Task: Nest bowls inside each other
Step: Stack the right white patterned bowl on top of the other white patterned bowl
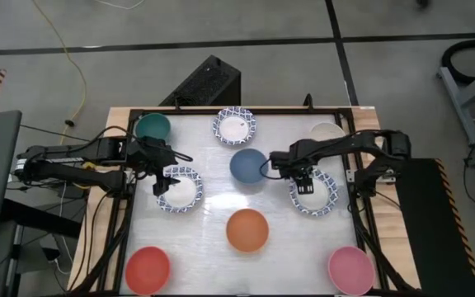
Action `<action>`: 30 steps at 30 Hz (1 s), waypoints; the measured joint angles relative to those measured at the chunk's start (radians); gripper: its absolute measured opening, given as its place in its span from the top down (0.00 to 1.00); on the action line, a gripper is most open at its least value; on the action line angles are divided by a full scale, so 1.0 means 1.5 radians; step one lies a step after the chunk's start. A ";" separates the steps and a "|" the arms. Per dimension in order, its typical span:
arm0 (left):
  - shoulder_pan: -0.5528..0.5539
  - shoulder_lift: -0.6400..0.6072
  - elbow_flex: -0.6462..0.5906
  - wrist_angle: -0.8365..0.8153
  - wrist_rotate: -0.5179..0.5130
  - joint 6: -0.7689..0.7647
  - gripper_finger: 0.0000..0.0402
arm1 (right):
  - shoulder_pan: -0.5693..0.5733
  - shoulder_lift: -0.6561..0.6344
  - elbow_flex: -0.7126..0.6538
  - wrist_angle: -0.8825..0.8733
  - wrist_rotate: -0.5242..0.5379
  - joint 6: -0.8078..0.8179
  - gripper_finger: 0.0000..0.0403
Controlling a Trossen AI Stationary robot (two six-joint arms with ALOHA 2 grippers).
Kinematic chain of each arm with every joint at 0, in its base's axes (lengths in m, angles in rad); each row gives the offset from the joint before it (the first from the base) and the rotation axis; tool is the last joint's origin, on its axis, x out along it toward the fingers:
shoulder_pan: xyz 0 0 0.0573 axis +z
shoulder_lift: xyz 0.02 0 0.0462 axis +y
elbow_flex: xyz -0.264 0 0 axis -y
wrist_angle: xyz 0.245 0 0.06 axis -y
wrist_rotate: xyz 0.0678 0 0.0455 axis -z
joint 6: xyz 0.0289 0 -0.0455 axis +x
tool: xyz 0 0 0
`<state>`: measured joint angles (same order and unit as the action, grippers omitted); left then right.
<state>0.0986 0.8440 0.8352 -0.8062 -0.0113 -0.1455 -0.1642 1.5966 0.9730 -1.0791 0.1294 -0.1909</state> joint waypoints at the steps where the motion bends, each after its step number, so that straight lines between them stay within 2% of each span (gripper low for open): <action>1: 0.000 0.000 0.000 0.000 0.000 0.000 0.20 | 0.000 0.005 0.000 -0.002 0.000 0.000 0.33; 4: 0.000 0.000 0.000 0.000 0.000 0.000 0.20 | 0.000 0.019 0.000 -0.008 0.002 0.000 0.38; 6: 0.000 0.000 0.000 0.000 0.000 0.000 0.20 | 0.000 0.020 -0.001 -0.014 0.003 0.002 0.45; 14: 0.000 0.000 0.000 0.000 0.000 0.000 0.20 | -0.006 0.011 0.000 -0.053 -0.001 0.056 0.94; 19: 0.000 0.000 0.000 0.001 0.000 -0.004 0.20 | -0.006 0.014 0.000 -0.076 -0.010 0.092 0.95; 24: 0.000 0.000 0.000 0.001 0.000 -0.004 0.20 | -0.016 0.013 0.005 -0.079 -0.109 0.097 0.98; 30: 0.000 0.000 0.000 0.001 0.000 -0.005 0.20 | -0.039 0.013 0.071 -0.130 -0.177 0.127 0.99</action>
<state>0.0986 0.8440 0.8349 -0.8043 -0.0116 -0.1523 -0.2225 1.6165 1.0792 -1.2741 -0.1362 0.0001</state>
